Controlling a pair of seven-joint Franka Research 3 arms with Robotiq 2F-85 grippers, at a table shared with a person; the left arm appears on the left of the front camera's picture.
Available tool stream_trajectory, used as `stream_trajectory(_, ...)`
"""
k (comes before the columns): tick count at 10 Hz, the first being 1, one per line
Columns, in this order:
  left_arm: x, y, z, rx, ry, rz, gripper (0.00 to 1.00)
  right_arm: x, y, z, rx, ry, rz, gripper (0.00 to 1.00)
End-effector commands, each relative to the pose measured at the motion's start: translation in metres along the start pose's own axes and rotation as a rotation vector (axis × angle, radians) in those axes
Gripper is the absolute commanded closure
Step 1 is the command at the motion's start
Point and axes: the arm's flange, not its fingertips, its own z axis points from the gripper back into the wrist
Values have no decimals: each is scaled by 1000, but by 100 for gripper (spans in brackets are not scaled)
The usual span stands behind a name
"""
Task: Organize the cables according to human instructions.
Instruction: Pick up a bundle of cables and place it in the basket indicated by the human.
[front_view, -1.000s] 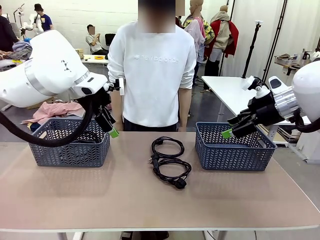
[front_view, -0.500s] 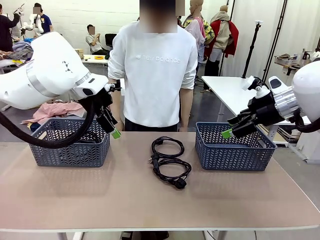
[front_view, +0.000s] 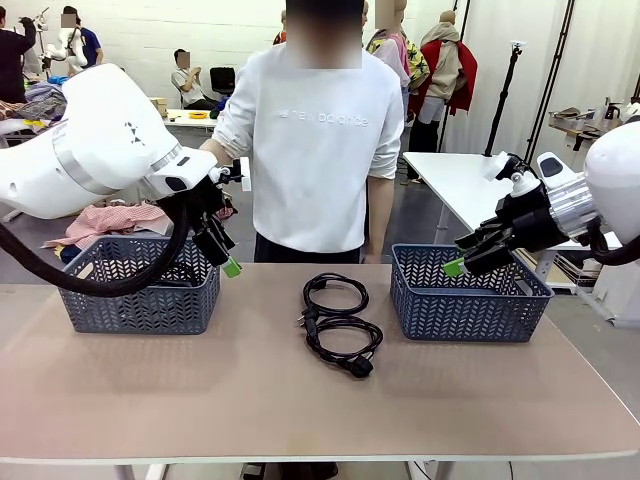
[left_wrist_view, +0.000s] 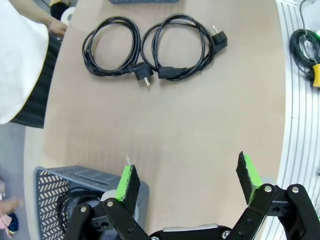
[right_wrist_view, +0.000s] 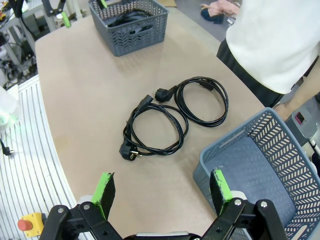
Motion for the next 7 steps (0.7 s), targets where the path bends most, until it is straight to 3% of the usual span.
stream_trajectory(1,0,0,2,7,12,-7,0,0,-4,-2,18,-28,15,0)
stream_trajectory(7,0,0,2,7,12,-7,0,0,-4,-2,18,-28,15,0)
